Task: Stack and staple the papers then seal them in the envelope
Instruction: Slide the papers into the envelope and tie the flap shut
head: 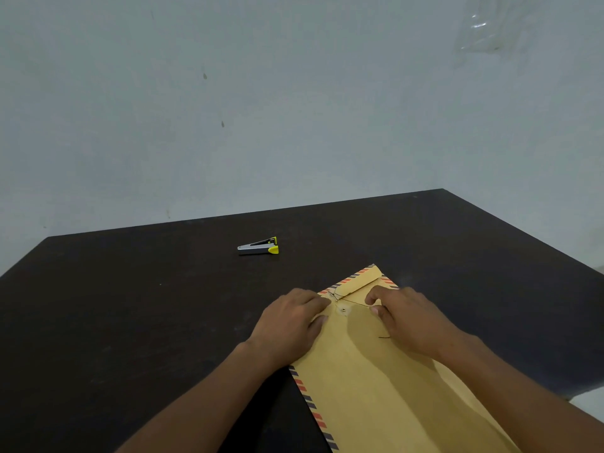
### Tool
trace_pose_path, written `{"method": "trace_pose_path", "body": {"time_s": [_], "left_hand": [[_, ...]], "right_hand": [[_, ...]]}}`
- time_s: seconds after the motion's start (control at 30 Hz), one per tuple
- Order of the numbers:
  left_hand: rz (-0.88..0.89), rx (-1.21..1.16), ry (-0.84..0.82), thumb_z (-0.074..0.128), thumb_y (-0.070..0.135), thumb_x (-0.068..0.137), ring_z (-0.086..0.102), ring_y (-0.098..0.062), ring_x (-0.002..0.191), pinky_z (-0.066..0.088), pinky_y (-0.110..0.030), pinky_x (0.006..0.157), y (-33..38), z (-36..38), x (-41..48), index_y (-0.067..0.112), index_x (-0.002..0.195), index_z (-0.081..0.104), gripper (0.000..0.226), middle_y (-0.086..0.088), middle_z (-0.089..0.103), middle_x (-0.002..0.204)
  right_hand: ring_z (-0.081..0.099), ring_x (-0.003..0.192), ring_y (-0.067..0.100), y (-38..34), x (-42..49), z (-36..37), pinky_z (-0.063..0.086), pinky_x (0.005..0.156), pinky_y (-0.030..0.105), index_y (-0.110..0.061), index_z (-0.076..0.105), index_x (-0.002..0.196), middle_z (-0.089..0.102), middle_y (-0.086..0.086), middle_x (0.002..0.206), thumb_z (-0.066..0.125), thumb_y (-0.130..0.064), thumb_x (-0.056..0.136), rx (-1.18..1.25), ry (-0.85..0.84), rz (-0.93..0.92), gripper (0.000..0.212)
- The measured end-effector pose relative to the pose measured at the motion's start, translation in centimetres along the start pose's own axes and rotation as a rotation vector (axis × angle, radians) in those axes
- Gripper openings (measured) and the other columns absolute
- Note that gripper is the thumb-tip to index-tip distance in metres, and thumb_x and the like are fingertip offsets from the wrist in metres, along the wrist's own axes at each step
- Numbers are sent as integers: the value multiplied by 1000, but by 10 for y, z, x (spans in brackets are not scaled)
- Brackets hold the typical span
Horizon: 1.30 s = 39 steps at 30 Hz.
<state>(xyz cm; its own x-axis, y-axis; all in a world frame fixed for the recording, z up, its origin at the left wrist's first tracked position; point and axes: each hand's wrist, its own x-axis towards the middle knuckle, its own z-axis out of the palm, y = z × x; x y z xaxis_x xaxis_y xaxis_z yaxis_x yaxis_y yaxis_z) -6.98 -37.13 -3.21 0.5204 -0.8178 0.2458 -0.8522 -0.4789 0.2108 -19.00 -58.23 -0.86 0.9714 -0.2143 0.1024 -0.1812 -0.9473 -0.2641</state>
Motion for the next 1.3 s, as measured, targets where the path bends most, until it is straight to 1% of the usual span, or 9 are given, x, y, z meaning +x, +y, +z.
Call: {"method": "trace_pose_path", "body": {"time_s": [0.27,0.4,0.5,0.6,0.73,0.87,0.97,1.13,1.3], "left_hand": [[-17,-28,-24,42,40,104,43,-6,129,43,-29,103,-2,2,-1,31,140,55,39,13,50,143],[-33,-30,-30,42,40,104,42,-4,136,43,-30,106,-6,0,-2,34,139,55,38,17,48,147],[-17,-9,-35,41,38,105,34,-2,143,35,-27,110,-11,-5,1,36,140,54,37,20,46,150],[34,23,2,44,34,105,37,-6,142,26,-22,112,-13,-6,4,33,139,57,36,15,50,148],[0,-35,59,48,35,103,43,-8,132,41,-26,104,-17,6,-1,31,133,63,34,14,57,140],[-37,-114,168,58,35,98,55,-10,110,50,-30,88,-21,10,-6,22,117,72,27,7,63,115],[-24,-159,194,61,35,94,60,-7,100,52,-33,86,-24,7,-8,23,106,75,22,8,69,105],[61,-255,144,66,29,92,60,-6,120,48,-32,104,-40,3,-13,20,110,76,23,5,72,120],[77,-269,117,61,32,93,59,-8,120,49,-35,102,-42,2,-12,19,109,75,25,6,71,117]], "right_hand": [[61,83,26,-9,-16,1,51,69,38,-31,47,118,63,-5,95,34,-16,97,-358,-29,-108,30],[61,86,28,-14,-17,2,43,65,36,-27,46,121,59,-2,96,35,-11,95,-435,-62,-202,32],[60,86,27,-20,-15,3,44,66,38,-26,48,120,58,-2,98,37,-14,97,-407,-80,-275,28],[59,92,22,-26,-11,6,47,75,39,-30,50,115,59,-7,103,40,-18,98,-309,-79,-291,23],[49,89,13,-36,-4,8,44,79,34,-31,51,97,57,-11,96,39,-28,100,-74,-147,-260,12],[41,92,9,-45,10,11,45,83,33,-32,48,92,48,-11,97,40,-27,100,-49,-182,-279,13],[40,96,8,-52,27,13,44,86,32,-30,52,93,45,-9,101,42,-28,100,-60,-180,-297,12],[44,95,14,-55,61,10,44,87,38,-30,54,85,47,-5,97,48,-24,97,-77,-224,-319,15],[57,89,14,-57,92,0,48,82,32,-21,67,89,59,-8,93,55,-17,93,-52,-289,-282,13]]}}
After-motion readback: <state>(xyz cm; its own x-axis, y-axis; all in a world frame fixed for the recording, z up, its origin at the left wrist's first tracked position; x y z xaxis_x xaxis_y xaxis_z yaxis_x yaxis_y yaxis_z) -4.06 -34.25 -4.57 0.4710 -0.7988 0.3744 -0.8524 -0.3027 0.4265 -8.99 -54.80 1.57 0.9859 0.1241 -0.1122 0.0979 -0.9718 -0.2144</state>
